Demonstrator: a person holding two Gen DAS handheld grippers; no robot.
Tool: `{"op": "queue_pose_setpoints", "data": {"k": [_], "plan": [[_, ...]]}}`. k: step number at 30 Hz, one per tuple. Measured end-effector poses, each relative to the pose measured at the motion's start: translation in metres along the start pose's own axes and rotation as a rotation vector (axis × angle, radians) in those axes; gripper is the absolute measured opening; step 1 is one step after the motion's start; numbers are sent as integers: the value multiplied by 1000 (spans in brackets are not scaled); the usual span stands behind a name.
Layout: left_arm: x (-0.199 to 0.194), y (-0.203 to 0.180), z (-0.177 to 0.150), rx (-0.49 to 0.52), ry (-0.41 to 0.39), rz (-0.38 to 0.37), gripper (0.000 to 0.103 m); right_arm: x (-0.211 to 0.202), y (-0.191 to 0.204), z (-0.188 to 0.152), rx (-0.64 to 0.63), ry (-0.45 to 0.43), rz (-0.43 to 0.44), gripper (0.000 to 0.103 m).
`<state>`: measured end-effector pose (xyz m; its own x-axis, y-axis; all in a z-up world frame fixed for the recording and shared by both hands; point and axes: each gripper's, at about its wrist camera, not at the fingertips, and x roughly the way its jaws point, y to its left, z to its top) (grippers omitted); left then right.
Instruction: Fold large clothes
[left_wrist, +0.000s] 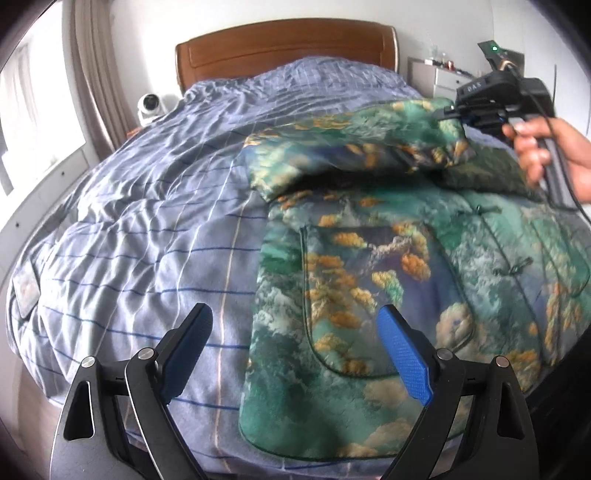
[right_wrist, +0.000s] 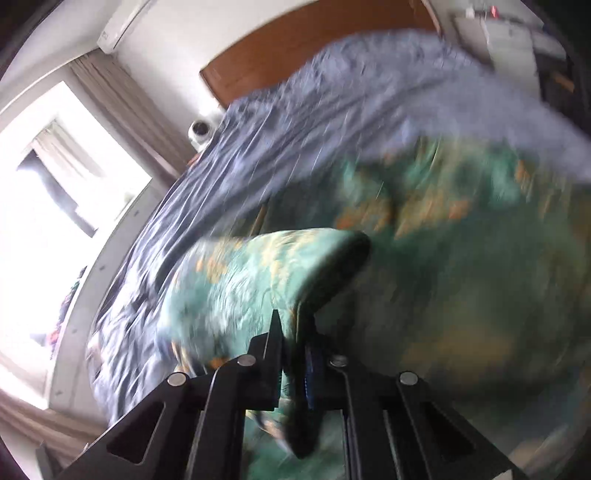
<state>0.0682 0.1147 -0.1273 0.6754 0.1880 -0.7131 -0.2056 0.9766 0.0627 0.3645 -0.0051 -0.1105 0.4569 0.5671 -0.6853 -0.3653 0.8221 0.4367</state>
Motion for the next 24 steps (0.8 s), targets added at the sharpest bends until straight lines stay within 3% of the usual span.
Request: {"op": "queue_pose_setpoints", "data": {"k": [5, 11, 15, 18, 20, 21, 24], "plan": [[9, 0, 7, -20, 19, -16, 92, 18, -21, 36, -21, -5, -77, 9], [15, 2, 6, -14, 52, 7, 92, 64, -49, 30, -59, 68, -179, 9], [18, 2, 5, -6, 70, 24, 92, 81, -58, 20, -76, 71, -204, 11], [17, 1, 4, -5, 69, 31, 92, 77, -61, 15, -83, 47, -205, 22], [17, 0, 3, -11, 71, 26, 92, 70, -62, 17, -88, 47, -189, 40], [18, 0, 3, -12, 73, 23, 92, 65, -62, 18, -91, 43, -183, 44], [17, -2, 2, -8, 76, 19, 92, 38, -59, 20, -114, -7, -184, 48]]}}
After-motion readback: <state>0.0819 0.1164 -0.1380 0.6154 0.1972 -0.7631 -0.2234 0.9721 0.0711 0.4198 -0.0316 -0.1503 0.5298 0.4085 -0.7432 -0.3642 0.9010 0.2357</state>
